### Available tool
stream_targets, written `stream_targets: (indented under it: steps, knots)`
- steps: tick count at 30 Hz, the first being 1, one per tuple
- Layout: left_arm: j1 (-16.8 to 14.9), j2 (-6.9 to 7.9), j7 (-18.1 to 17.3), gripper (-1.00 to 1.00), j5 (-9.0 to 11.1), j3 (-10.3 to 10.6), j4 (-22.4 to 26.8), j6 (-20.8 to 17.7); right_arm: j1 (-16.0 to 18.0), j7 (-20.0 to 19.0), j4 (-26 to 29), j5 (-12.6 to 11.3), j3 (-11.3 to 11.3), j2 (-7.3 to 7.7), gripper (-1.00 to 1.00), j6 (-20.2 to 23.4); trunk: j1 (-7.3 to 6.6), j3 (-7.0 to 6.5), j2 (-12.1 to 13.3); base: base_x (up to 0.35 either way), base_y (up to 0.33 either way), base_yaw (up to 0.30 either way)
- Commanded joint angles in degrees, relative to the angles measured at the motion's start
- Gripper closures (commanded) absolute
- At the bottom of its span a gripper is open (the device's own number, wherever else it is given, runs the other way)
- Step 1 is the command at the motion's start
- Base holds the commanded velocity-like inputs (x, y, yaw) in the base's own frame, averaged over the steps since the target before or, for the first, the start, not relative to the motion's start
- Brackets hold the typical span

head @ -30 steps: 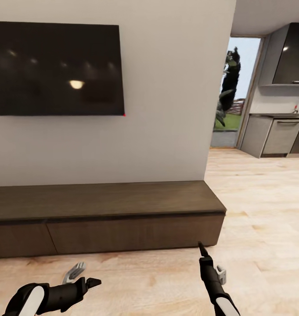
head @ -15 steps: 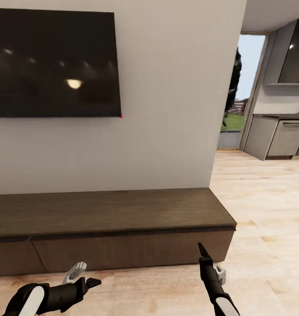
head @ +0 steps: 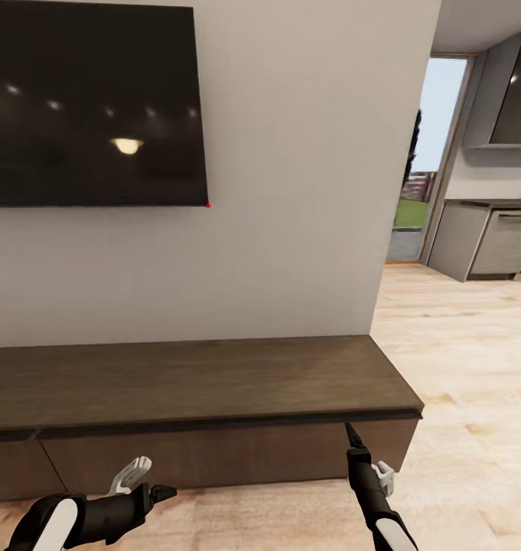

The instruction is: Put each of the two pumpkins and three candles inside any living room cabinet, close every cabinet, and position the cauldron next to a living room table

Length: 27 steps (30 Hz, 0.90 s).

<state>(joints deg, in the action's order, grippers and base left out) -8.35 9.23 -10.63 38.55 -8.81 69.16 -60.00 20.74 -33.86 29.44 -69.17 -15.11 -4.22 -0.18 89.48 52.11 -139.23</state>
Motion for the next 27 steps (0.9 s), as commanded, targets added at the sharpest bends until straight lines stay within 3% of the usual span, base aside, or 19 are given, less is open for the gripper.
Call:
stream_targets:
  steps: [1,7,12,16,18,22,27]
  knots:
    - [0.00,0.00,0.00,-1.00,-0.02,0.01,0.00,0.00,0.00,0.01,0.00,0.00,0.00,0.00,-1.00,0.00,0.00,0.00,0.00,0.006,0.000,0.000]
    - [0.00,0.00,-0.02,-1.00,0.33,0.04,0.01,0.00,0.00,0.01,0.00,0.00,0.01,0.00,-1.00,0.00,0.44,0.36,-0.80,0.002,0.000,0.000]
    - [0.00,0.04,-0.01,-1.00,2.38,0.51,-0.04,0.00,0.00,-0.04,0.00,0.00,0.00,0.07,-1.00,-0.08,1.54,1.26,-2.81,0.000,0.000,0.000]
    - [0.00,0.08,-0.05,-1.00,3.81,3.54,-0.30,0.00,0.00,-0.11,0.00,0.00,0.00,0.08,-1.00,-0.16,2.22,2.02,-4.02,0.000,0.000,0.000]
    - [0.00,0.16,-0.33,-1.00,6.35,6.05,-0.41,0.00,0.00,-0.39,0.00,0.00,0.00,0.13,-1.00,-0.12,2.27,2.46,-4.05,0.000,0.000,0.000]
    - [0.01,0.60,-2.36,-1.00,9.74,7.86,-0.70,0.00,0.00,-0.65,0.00,0.00,0.00,0.17,-1.00,-0.11,2.38,3.35,-4.10,0.000,0.000,0.000]
    - [0.00,0.99,-3.49,-1.00,10.64,8.47,-0.77,0.00,0.00,-0.75,0.00,-0.01,0.00,0.17,-1.00,-0.12,2.51,4.45,-4.17,0.000,0.000,0.000]
